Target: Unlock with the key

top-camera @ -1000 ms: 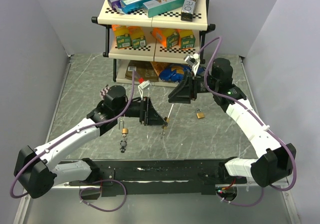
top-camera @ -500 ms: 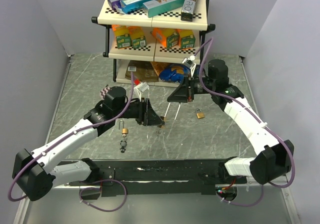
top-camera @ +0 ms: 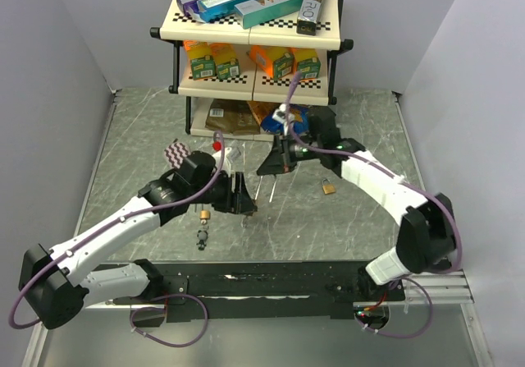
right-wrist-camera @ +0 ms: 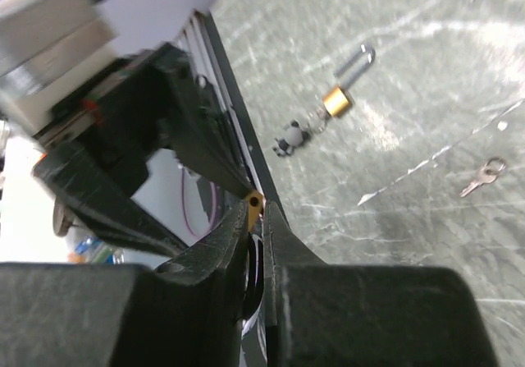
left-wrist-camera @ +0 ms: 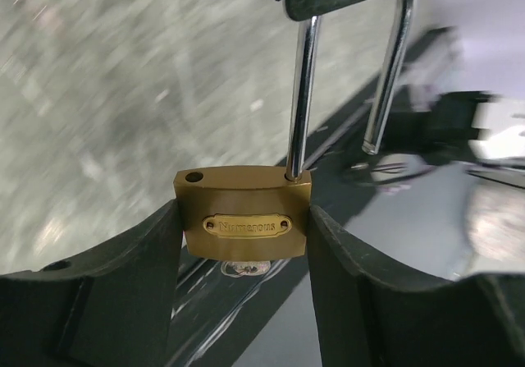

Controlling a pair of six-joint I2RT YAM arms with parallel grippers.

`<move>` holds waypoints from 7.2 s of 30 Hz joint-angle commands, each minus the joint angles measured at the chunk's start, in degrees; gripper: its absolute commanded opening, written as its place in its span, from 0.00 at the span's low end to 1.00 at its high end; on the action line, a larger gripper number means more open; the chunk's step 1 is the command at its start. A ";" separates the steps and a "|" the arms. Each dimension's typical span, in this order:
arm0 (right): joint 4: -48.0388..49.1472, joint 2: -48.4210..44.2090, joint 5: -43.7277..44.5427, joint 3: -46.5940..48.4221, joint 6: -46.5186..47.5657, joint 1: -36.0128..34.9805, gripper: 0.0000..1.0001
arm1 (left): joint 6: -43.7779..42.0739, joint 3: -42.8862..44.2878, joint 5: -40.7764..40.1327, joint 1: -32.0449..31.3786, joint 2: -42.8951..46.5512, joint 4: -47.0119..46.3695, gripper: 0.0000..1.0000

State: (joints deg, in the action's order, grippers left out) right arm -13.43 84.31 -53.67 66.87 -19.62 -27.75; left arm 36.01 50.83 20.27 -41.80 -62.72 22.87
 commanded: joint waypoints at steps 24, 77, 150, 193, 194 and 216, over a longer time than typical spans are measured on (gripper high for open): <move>10.36 17.73 3.75 -3.50 0.28 -7.67 0.53 | 15.14 -19.27 -12.01 -4.60 1.29 -1.78 0.01; 0.07 -9.52 20.53 -9.57 4.67 -6.62 0.63 | 7.41 4.01 -35.56 -3.02 -30.97 8.68 0.07; -29.10 35.83 62.63 27.61 6.96 -21.03 0.41 | -2.26 8.59 -4.89 30.20 -1.18 7.72 0.99; -24.28 25.39 48.24 19.97 -1.90 -11.81 0.00 | 2.04 6.65 4.07 30.20 -0.21 -3.88 0.99; -22.36 24.33 46.57 19.27 -2.35 -10.67 0.00 | 3.27 6.39 4.77 30.29 -0.21 -5.02 0.99; -7.41 -10.39 25.11 8.63 -15.88 4.54 0.00 | 25.25 3.92 11.37 16.24 -7.76 -45.98 0.97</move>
State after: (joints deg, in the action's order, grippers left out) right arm -26.96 80.53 -24.93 77.21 -31.22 -26.15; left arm 54.15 53.45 29.65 -23.92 -68.64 -8.91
